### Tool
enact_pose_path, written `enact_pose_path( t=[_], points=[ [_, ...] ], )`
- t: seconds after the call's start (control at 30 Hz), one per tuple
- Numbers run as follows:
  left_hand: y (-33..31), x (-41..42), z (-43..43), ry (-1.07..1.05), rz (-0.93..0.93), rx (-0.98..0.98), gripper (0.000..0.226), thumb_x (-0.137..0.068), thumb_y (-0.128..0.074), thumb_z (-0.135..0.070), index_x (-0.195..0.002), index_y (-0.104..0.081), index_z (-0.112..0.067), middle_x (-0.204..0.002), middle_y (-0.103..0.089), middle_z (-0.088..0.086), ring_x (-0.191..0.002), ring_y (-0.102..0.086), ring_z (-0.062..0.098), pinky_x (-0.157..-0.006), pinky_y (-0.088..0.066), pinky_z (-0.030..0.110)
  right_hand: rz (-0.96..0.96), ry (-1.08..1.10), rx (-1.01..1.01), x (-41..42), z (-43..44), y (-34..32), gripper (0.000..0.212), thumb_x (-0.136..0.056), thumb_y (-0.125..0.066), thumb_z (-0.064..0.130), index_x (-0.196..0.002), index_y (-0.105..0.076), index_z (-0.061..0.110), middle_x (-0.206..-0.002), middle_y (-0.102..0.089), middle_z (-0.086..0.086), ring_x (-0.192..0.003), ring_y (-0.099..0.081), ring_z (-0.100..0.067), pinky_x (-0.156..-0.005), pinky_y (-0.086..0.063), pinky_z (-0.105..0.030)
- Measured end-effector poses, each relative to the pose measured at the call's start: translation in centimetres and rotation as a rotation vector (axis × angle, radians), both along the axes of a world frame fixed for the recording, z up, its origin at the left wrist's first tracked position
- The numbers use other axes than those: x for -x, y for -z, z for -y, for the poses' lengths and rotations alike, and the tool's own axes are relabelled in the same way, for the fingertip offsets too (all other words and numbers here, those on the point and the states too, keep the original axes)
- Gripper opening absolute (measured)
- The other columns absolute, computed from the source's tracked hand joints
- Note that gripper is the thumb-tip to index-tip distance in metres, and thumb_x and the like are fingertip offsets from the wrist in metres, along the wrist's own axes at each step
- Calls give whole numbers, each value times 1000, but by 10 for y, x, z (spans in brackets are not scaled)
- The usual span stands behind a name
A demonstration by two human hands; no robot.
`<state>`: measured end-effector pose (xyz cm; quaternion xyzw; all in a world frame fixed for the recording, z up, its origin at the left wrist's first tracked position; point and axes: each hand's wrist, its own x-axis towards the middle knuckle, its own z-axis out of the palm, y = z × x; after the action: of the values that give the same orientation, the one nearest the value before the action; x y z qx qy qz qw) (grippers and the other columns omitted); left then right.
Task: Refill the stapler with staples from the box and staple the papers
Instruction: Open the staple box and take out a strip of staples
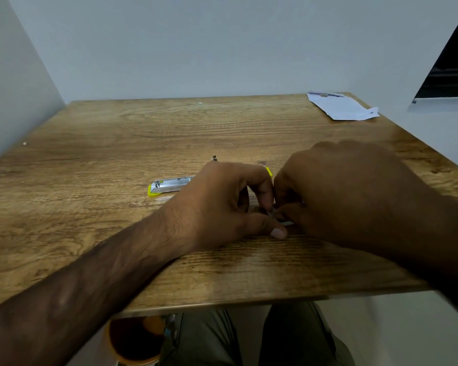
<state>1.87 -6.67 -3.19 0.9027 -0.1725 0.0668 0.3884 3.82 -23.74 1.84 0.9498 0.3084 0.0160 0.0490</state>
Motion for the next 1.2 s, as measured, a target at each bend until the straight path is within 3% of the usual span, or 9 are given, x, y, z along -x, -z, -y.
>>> enact_pose_path(
  t=[0.07,0.13,0.3,0.47,0.67,0.77,0.97,1.07,1.2],
  points=[
    [0,0,0,-9,1,-1,35,-57,-96,-36,-71,-65,-26,-57,-62,-2,-48,-49,3,-50,-41,24,1,-25,-1,-3,0,2,44,-52,-26,66,-67,-55,37,-62,-56,9,-61,-58,-22,-66,-57,-42],
    [0,1,0,-14,4,-8,34,-57,-95,-35,-70,-65,-27,-53,-58,-9,-49,-49,3,-50,-40,21,-11,-6,-20,1,-1,-1,50,-56,-27,67,-78,-63,38,-68,-61,9,-67,-60,-20,-68,-56,-39],
    [-3,3,1,-4,13,-31,32,-60,-94,-34,-72,-66,-25,-53,-56,-26,-48,-50,0,-48,-34,11,14,36,-112,13,4,-10,21,-76,-58,59,-88,-68,45,-79,-64,12,-80,-61,-15,-66,-48,-31],
    [-4,4,2,-2,17,-56,33,-61,-93,-37,-74,-66,-25,-56,-57,-33,-49,-50,-1,-49,-34,10,9,27,-212,14,9,-9,13,-80,-62,49,-89,-70,44,-77,-65,16,-79,-62,-11,-72,-55,-35],
    [-4,5,2,-9,13,-71,33,-62,-93,-38,-76,-67,-23,-57,-57,-35,-50,-52,-2,-49,-35,11,22,12,-283,13,14,0,17,-79,-61,50,-86,-70,37,-68,-62,18,-72,-62,-7,-68,-55,-32],
    [-4,5,3,-5,12,-60,33,-63,-92,-37,-78,-68,-21,-57,-56,-38,-49,-50,-2,-48,-35,9,9,15,-392,8,19,5,20,-75,-55,49,-84,-70,38,-76,-68,19,-70,-60,0,-64,-51,-30],
    [-1,3,2,1,-13,59,28,-71,-86,-41,-86,-69,-24,-60,-63,-27,-47,-51,-1,-48,-38,14,-134,-7,-593,-8,29,15,12,-76,-61,43,-80,-70,36,-77,-71,19,-65,-63,1,-55,-39,-21],
    [1,0,-1,24,-30,167,26,-75,-84,-37,-94,-74,-23,-77,-71,-11,-55,-56,4,-54,-46,24,-201,-35,-707,-13,32,19,5,-81,-66,36,-80,-71,33,-77,-71,14,-56,-64,-4,-52,-44,-21],
    [2,-3,0,3,-9,320,17,-80,-82,-28,-92,-76,-18,-72,-67,-9,-55,-55,19,-51,-44,32,-306,-71,-919,-15,33,19,6,-87,-69,24,-81,-72,25,-79,-71,2,-47,-66,-17,-48,-53,-27]
  ],
)
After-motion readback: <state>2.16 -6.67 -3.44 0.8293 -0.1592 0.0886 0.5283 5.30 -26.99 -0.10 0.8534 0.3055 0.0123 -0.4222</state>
